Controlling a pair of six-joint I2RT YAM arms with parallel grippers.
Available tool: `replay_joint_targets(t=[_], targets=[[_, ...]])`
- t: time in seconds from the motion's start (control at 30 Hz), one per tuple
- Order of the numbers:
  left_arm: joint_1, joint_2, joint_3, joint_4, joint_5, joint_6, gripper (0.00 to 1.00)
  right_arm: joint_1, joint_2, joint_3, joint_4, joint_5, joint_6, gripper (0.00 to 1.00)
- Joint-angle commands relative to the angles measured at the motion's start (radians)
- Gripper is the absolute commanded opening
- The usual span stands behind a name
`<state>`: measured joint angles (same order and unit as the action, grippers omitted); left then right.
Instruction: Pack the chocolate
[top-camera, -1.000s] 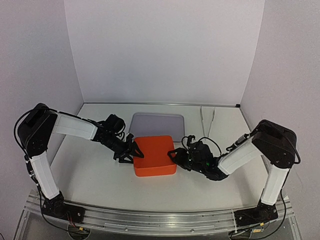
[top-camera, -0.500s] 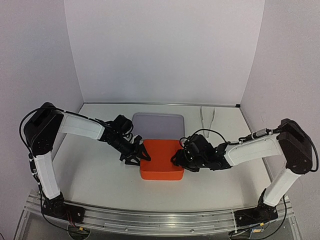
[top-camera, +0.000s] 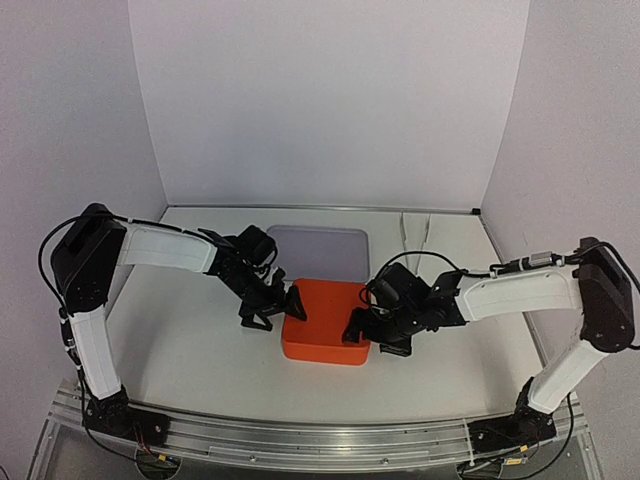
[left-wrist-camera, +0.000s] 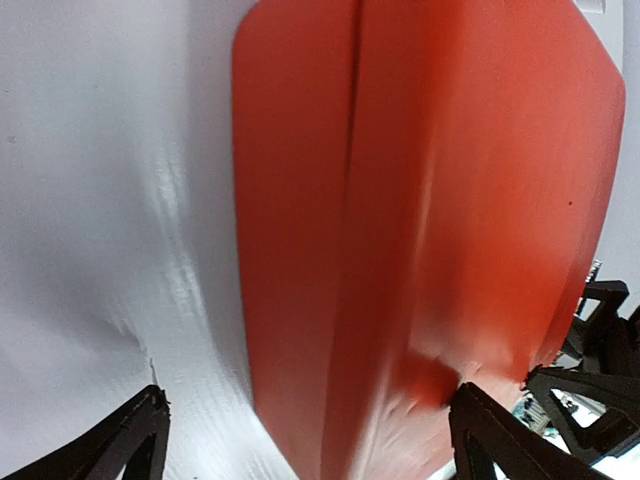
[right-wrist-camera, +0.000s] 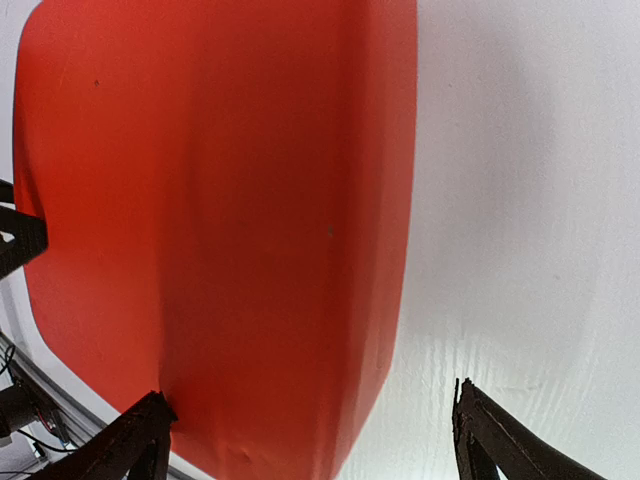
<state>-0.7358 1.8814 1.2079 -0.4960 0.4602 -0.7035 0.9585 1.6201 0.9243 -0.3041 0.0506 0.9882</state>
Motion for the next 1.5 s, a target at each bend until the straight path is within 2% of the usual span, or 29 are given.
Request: replay_joint_targets(t=[0.0, 0.1, 0.3, 0.43, 0.73, 0.8, 1.03, 1.1, 1.2, 1.3, 1.4, 1.47], targets=[[0.003, -0.071, 0.021, -0.089, -0.065, 0.037, 1.00, 0.004, -0.070, -0.030, -0.125, -0.035, 0.024, 0.94], [0.003, -0.085, 0.003, -0.067, 0.000, 0.063, 1.00, 0.004, -0.092, -0.052, -0.120, -0.043, 0.047, 0.92], [0.001, -0.079, -0.047, -0.003, 0.135, 0.079, 0.99, 0.004, -0.082, -0.064, -0.039, -0.083, 0.059, 0.79], [0.001, -0.050, -0.067, 0.032, 0.182, 0.073, 0.93, 0.004, -0.060, -0.094, 0.031, -0.119, 0.105, 0.68], [-0.006, 0.005, -0.091, 0.050, 0.246, 0.059, 0.80, 0.005, -0.020, -0.195, 0.228, -0.167, 0.237, 0.45], [-0.011, 0.026, -0.092, 0.044, 0.265, 0.062, 0.78, 0.004, -0.006, -0.206, 0.257, -0.172, 0.263, 0.37], [-0.026, 0.077, -0.092, 0.023, 0.304, 0.086, 0.74, 0.005, 0.075, -0.246, 0.396, -0.188, 0.351, 0.23], [-0.026, 0.094, -0.088, 0.012, 0.307, 0.098, 0.73, 0.004, 0.092, -0.251, 0.412, -0.171, 0.360, 0.22], [-0.028, 0.117, -0.088, 0.013, 0.309, 0.108, 0.72, 0.004, 0.125, -0.264, 0.416, -0.140, 0.393, 0.13], [-0.028, 0.145, -0.088, 0.019, 0.307, 0.112, 0.71, 0.004, 0.179, -0.282, 0.416, -0.131, 0.455, 0.10], [-0.028, 0.171, -0.091, 0.017, 0.303, 0.115, 0.70, 0.004, 0.233, -0.313, 0.416, -0.133, 0.551, 0.00], [-0.028, 0.184, -0.091, 0.014, 0.297, 0.119, 0.68, 0.004, 0.268, -0.342, 0.425, -0.136, 0.602, 0.00]])
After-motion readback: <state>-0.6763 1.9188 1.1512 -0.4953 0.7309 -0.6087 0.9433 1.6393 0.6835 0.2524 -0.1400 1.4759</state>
